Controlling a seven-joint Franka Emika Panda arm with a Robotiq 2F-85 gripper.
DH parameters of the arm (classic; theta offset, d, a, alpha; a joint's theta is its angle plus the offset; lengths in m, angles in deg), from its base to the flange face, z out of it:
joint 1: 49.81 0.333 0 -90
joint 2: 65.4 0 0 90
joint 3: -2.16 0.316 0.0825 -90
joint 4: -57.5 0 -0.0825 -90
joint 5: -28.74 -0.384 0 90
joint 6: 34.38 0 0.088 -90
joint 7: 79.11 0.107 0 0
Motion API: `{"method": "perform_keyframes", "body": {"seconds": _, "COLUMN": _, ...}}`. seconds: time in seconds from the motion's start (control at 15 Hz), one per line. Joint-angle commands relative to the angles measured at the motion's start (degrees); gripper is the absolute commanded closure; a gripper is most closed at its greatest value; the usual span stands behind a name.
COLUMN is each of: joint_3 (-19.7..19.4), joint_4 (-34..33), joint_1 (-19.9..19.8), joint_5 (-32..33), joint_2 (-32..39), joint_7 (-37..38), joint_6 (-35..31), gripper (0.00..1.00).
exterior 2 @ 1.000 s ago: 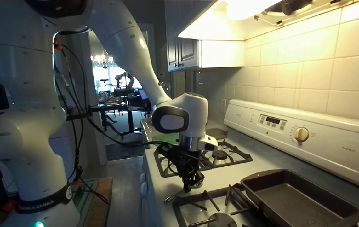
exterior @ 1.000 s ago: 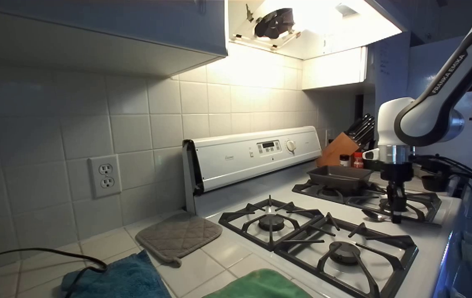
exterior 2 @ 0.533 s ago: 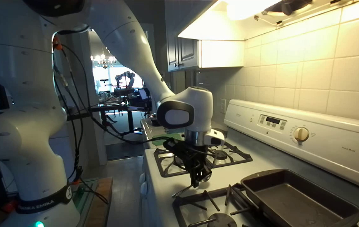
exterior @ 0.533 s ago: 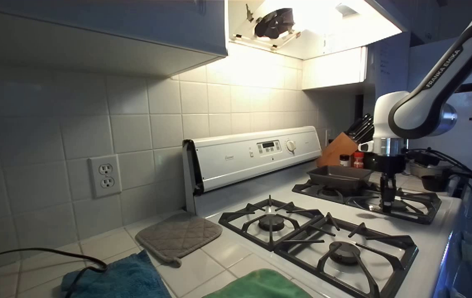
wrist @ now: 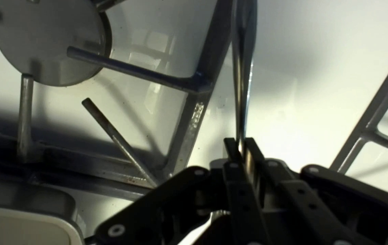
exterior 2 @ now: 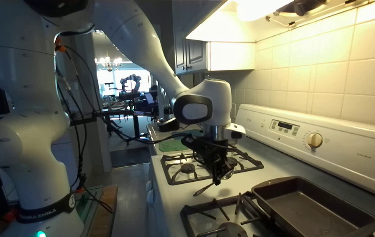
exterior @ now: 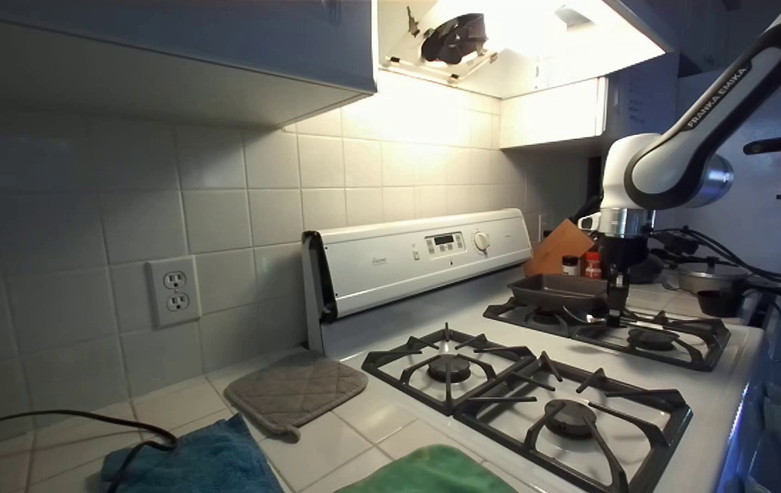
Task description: Put the baking tray on the stove, then place the spoon in it
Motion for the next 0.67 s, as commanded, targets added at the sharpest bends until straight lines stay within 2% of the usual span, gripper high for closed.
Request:
{"method": "perform_keyframes", "body": {"seconds": 0.0, "joint_3": -0.76, "joint_4": -4.37, "joint_1": -0.2, "joint_5": 1.79, "joint_2": -0.04, "joint_7": 3.81, "joint_6": 3.94, "gripper": 0.98}}
{"method": "perform_keyframes", "body": {"seconds": 0.33, "joint_3": -3.66, "joint_4": -12.37, "joint_1": -0.32, "joint_5": 8.81, "joint_2": 2.85, "joint_7": 9.94, "joint_6": 9.28, "gripper": 0.98}}
{"method": "perform_keyframes", "body": {"seconds": 0.6, "joint_3": -5.22, "joint_4": -18.61, "joint_1": -0.85, "joint_5": 11.11, "joint_2": 5.6, "joint_7": 12.34, "joint_6": 15.44, "gripper": 0.98}}
